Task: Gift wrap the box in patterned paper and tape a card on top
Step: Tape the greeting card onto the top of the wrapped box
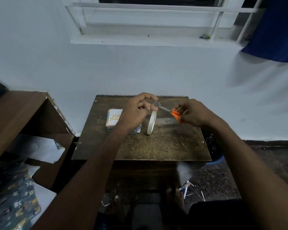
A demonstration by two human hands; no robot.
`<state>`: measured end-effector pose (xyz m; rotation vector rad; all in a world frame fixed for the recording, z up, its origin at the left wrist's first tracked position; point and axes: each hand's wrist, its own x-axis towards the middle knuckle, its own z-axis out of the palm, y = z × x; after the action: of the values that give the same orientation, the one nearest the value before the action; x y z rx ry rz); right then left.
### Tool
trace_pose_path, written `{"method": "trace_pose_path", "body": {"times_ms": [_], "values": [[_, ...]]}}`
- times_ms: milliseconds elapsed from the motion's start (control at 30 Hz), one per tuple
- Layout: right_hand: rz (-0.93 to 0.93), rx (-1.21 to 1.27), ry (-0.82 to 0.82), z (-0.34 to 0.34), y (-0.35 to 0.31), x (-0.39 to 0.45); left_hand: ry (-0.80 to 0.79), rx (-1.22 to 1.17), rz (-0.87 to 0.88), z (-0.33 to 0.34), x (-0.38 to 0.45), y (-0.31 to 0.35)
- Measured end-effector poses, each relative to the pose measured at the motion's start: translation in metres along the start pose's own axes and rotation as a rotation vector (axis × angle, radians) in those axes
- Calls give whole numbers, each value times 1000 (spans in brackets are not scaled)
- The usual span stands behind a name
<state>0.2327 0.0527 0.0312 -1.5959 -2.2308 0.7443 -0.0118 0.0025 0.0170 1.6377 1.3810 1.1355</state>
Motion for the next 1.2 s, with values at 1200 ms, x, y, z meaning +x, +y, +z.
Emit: {"method": "trace_pose_path", "body": {"times_ms": [1200], "values": [[-203, -1, 94, -5, -14, -2, -53, -77, 54, 2, 2, 0]]}}
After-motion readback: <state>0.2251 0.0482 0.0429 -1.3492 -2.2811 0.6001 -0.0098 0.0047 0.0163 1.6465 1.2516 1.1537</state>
